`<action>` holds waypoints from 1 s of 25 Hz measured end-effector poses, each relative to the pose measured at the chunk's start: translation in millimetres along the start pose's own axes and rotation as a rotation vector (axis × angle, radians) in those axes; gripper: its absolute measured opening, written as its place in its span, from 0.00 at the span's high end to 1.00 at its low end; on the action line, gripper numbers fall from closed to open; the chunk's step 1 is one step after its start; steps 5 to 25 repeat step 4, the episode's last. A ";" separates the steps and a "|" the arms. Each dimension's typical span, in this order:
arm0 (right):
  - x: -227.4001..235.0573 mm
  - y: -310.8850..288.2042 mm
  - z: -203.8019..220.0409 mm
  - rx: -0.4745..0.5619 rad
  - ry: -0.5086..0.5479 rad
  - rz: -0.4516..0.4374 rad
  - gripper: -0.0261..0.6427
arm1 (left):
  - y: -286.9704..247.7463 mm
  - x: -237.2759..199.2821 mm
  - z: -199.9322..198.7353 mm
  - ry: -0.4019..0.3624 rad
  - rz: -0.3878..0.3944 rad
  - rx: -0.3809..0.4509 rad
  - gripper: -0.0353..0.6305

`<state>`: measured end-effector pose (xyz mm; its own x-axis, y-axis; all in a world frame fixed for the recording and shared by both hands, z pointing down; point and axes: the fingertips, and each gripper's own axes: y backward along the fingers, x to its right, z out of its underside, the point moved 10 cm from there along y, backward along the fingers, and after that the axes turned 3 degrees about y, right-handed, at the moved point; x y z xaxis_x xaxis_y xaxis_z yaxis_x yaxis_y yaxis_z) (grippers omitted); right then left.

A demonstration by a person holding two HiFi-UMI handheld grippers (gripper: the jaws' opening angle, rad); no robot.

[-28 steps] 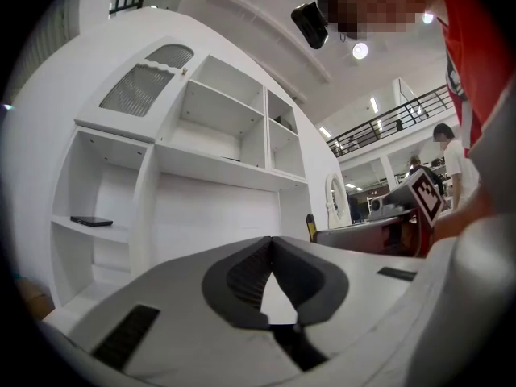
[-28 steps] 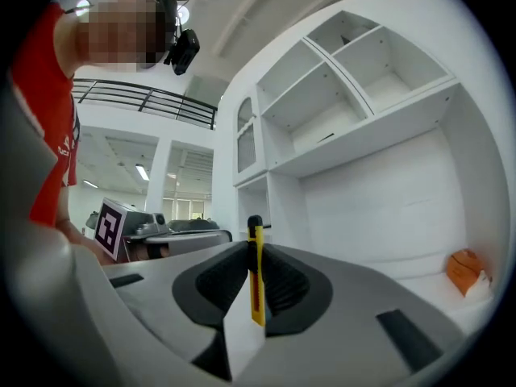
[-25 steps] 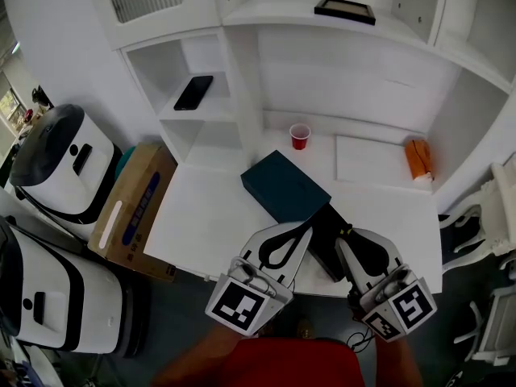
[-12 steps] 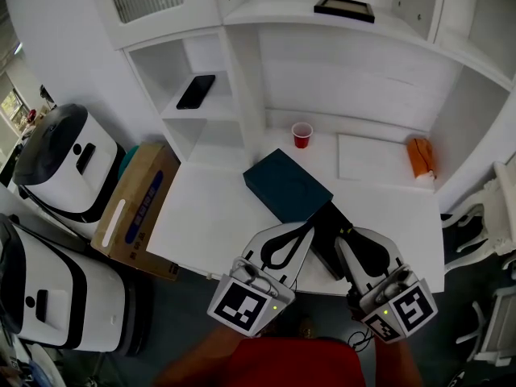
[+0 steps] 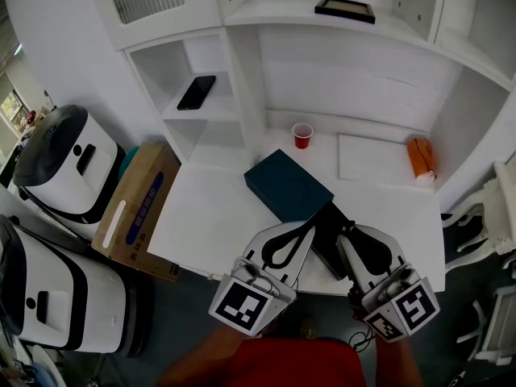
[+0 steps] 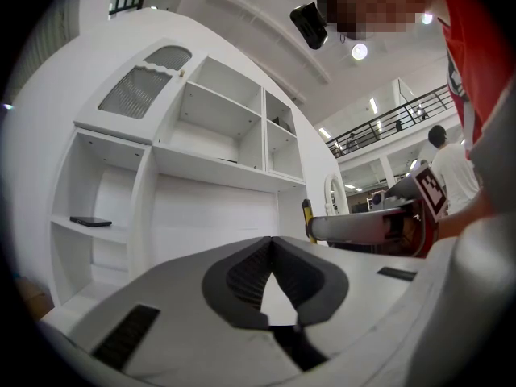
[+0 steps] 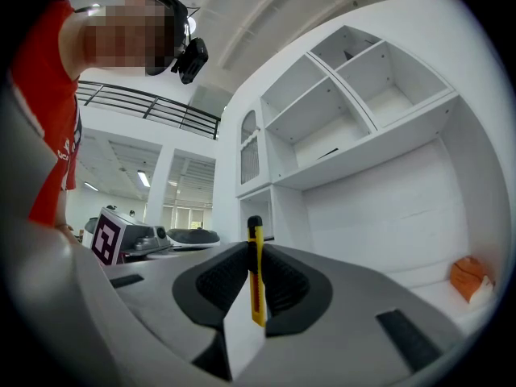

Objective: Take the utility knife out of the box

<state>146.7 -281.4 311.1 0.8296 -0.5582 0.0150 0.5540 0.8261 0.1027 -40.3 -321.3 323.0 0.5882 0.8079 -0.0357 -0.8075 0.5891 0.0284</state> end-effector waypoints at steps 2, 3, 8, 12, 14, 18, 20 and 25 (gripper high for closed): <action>-0.6 -1.8 0.1 -0.003 0.000 -0.002 0.86 | -0.1 -1.4 -0.5 0.002 -0.001 0.001 0.92; -0.9 -2.8 0.2 -0.005 0.000 -0.003 0.86 | -0.2 -2.3 -0.8 0.003 -0.001 0.002 0.92; -1.3 -3.9 0.3 -0.007 0.000 -0.004 0.86 | -0.2 -3.2 -1.1 0.003 -0.002 0.003 0.92; -1.3 -3.9 0.3 -0.007 0.000 -0.004 0.86 | -0.2 -3.2 -1.1 0.003 -0.002 0.003 0.92; -1.3 -3.9 0.3 -0.007 0.000 -0.004 0.86 | -0.2 -3.2 -1.1 0.003 -0.002 0.003 0.92; -1.3 -3.9 0.3 -0.007 0.000 -0.004 0.86 | -0.2 -3.2 -1.1 0.003 -0.002 0.003 0.92; -1.3 -3.9 0.3 -0.007 0.000 -0.004 0.86 | -0.2 -3.2 -1.1 0.003 -0.002 0.003 0.92; -1.3 -3.9 0.3 -0.007 0.000 -0.004 0.86 | -0.2 -3.2 -1.1 0.003 -0.002 0.003 0.92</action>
